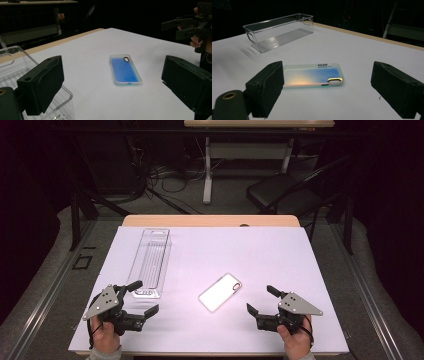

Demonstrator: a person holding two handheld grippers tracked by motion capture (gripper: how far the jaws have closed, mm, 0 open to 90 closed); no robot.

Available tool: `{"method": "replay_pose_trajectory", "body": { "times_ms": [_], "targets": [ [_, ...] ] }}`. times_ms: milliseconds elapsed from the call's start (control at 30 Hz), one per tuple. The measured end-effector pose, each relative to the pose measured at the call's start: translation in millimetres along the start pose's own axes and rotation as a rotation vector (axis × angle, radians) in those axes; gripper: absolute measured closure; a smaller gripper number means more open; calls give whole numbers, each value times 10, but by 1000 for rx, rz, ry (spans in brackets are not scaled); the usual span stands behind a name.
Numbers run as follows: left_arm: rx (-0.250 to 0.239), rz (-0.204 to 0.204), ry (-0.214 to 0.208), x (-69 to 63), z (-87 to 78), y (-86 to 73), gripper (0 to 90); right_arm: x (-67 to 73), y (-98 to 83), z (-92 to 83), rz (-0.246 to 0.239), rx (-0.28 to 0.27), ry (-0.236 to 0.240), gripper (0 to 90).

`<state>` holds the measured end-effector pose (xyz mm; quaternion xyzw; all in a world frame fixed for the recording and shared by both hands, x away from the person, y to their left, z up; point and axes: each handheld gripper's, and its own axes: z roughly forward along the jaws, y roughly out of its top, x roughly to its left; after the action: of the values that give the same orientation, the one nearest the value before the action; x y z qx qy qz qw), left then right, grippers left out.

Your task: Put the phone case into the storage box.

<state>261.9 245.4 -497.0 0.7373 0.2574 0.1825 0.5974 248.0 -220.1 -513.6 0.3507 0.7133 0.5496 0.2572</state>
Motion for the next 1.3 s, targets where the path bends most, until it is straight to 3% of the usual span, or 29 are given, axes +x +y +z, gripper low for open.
{"method": "replay_pose_trajectory", "body": {
  "times_ms": [400,667,967,1300],
  "targets": [
    [1,-8,-7,-1,5,9,44,10,3,29,15,31,2,113],
    [11,-22,15,7,-8,22,44,5,27,58,50,53,12,113],
    [33,-47,26,31,7,48,45,-44,82,136,97,114,16,110],
    [46,-75,34,58,11,56,45,-19,208,304,90,195,37,59]
  ]
}}
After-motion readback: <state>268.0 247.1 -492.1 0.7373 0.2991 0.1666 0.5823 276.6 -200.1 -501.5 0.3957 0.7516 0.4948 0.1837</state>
